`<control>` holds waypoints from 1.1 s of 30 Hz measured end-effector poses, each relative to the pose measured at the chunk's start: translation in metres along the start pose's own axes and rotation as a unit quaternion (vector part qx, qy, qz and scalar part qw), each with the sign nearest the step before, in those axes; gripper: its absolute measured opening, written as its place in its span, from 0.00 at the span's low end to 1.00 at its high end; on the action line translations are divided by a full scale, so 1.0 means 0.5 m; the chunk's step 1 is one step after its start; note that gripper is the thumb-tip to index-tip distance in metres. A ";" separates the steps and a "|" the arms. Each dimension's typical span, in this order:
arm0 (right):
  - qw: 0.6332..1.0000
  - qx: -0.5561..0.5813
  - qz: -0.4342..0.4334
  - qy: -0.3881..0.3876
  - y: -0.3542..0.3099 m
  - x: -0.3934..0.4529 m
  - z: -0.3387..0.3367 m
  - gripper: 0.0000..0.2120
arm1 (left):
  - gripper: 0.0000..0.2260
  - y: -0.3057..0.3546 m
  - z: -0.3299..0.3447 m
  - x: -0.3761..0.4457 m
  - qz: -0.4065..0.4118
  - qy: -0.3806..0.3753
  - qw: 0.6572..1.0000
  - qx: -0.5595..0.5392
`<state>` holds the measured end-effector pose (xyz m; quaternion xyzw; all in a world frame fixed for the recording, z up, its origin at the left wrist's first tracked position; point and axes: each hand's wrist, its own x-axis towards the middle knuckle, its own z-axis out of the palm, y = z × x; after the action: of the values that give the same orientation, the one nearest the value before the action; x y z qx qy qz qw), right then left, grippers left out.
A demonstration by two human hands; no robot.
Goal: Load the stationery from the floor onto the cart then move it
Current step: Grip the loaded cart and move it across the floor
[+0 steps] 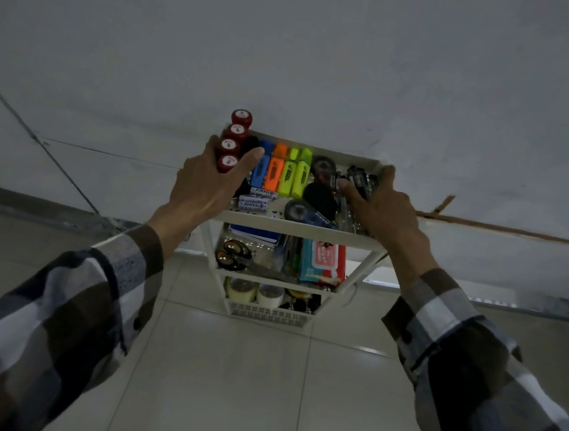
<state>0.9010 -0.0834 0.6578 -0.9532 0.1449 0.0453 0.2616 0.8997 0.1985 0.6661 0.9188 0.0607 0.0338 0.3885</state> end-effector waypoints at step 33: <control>0.909 0.387 -0.106 0.110 0.175 -0.203 0.245 0.18 | 0.32 -0.247 0.176 -0.151 0.080 0.172 0.935 -0.300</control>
<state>0.7767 -0.0670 0.5265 -0.7861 0.0772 -0.1479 0.5952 0.8239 0.2108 0.5149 0.7416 0.0398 0.2387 0.6257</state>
